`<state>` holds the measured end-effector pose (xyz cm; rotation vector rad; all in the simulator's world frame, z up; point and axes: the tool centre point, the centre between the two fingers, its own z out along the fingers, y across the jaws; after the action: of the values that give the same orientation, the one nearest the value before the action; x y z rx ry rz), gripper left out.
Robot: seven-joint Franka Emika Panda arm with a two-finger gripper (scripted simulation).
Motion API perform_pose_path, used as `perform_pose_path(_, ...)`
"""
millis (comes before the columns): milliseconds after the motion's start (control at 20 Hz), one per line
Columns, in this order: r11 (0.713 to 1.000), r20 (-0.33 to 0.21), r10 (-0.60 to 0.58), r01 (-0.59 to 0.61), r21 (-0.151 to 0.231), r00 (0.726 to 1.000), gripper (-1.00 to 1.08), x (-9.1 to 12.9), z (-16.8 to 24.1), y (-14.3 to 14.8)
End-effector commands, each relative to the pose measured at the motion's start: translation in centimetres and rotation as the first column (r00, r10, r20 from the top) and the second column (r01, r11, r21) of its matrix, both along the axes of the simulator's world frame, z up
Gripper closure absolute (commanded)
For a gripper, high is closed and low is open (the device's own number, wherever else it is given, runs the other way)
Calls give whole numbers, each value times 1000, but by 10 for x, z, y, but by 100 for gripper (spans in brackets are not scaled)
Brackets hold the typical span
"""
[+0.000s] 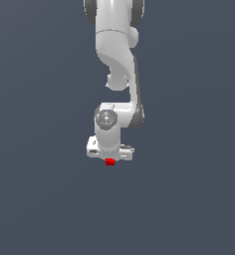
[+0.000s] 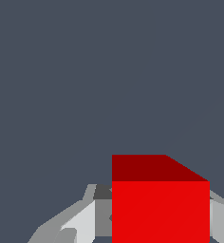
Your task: Pick up the red cube and move it to a goal position.
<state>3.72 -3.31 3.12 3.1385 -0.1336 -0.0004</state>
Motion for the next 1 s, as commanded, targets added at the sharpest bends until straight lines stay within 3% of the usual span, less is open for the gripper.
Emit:
perform_pose_path(0,1000,1,0,0,0,1000,108,-6,6,1)
perform_pose_path(550,1000,1,-1,1,0,1000,108,-49,40,4)
perform_pose_path(950,1000,0,-1,1,0,1000,108,-64,53,5)
